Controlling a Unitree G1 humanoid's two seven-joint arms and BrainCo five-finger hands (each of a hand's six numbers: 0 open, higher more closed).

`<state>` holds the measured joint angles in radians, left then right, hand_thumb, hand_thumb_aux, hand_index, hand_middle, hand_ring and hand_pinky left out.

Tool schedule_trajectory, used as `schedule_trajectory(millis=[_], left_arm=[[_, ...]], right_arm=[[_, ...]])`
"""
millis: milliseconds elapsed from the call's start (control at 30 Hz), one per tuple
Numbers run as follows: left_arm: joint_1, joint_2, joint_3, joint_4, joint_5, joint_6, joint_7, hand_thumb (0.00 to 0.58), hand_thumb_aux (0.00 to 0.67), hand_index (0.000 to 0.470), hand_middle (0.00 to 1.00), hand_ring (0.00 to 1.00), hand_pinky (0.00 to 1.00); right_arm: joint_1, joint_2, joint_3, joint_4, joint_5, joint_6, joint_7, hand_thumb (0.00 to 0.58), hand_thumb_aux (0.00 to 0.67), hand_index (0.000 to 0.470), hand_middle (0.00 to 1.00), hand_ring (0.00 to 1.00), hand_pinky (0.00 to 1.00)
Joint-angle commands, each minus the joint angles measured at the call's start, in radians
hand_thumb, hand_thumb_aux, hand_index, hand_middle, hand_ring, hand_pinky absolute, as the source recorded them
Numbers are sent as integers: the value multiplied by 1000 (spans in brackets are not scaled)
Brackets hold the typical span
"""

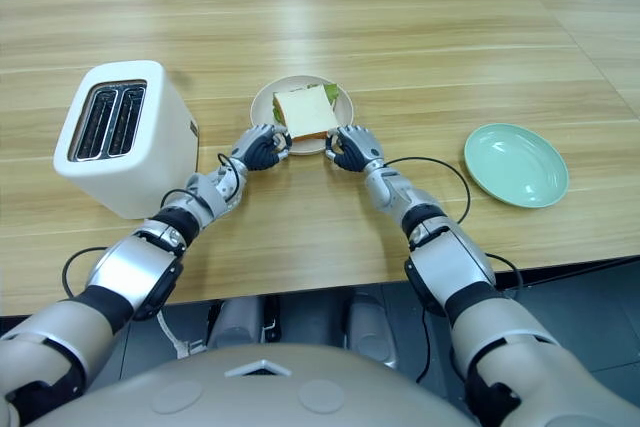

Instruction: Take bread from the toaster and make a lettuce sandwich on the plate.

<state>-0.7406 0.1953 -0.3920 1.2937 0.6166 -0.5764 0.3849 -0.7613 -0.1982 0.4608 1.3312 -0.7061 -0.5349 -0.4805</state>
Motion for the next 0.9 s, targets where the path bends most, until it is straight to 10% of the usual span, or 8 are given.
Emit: schedule_trajectory(millis=[33,300,333,367,400,467,500,900], left_arm=[[-11,-12,24,50,-28,58,-12,580,670,460,1000,1000,1000],[30,-14,33,25,-42,-27,82,580,670,460,1000,1000,1000],[46,-8,42,5,-53,-81,107,580,670,460,1000,1000,1000],[71,1,53,-29,-66,-160,139,578,633,435,1000,1000,1000],[100,12,71,-71,-85,-247,165,546,507,348,1000,1000,1000],[183,20,124,-189,-164,-426,160,403,300,206,643,643,643],[232,22,146,-266,-193,-487,162,0,0,0,0,0,0],[508,-80,260,-568,-367,-444,20,0,0,0,0,0,0]], right_arm=[[-17,14,-21,28,30,47,29,580,670,460,1000,1000,1000],[5,19,-68,15,79,7,-18,580,670,460,1000,1000,1000],[15,9,-81,4,92,-30,-38,539,491,337,933,933,933],[31,-4,-107,-15,118,-88,-57,58,34,23,510,510,510],[51,-18,-139,-38,153,-157,-68,0,0,0,0,0,0],[112,-46,-211,-106,247,-323,-44,0,0,0,0,0,0],[152,-55,-243,-150,305,-401,-8,0,0,0,0,0,0],[503,-72,-338,-640,461,-509,207,0,0,0,0,0,0]])
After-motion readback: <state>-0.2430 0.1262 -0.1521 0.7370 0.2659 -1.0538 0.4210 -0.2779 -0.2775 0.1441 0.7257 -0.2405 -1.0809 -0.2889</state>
